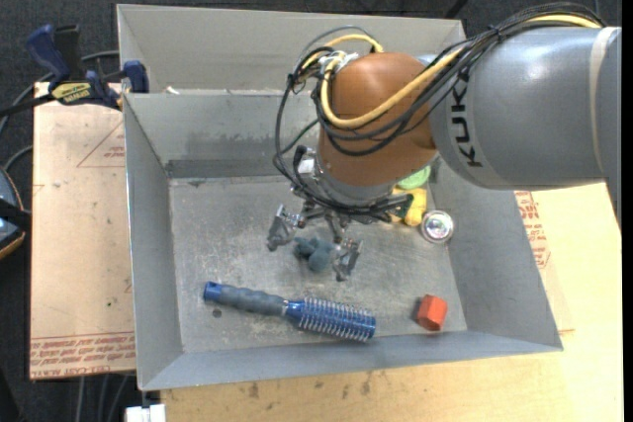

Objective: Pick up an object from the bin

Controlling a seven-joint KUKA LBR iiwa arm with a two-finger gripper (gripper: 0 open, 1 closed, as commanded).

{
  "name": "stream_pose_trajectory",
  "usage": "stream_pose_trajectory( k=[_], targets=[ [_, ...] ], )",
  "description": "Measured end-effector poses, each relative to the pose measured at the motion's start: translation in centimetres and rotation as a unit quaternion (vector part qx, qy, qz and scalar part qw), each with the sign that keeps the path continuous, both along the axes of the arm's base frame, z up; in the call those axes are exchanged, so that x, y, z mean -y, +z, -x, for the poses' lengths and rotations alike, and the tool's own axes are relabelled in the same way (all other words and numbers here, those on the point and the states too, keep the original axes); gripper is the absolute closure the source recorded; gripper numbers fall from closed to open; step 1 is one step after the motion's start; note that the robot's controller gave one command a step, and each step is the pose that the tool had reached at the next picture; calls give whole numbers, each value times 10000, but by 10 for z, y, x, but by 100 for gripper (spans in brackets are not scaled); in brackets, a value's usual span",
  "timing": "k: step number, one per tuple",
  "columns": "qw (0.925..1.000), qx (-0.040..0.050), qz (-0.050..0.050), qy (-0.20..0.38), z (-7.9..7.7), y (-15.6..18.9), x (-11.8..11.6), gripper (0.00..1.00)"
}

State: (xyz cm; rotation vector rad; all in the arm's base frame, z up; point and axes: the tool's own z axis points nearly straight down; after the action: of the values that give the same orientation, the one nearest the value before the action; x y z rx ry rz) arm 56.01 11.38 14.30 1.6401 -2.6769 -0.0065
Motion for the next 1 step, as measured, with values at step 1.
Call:
stream_pose_trajectory(
  k=[1],
  targets=[
    [9978, 142, -17, 645, 55, -40, -6, 0]
  ],
)
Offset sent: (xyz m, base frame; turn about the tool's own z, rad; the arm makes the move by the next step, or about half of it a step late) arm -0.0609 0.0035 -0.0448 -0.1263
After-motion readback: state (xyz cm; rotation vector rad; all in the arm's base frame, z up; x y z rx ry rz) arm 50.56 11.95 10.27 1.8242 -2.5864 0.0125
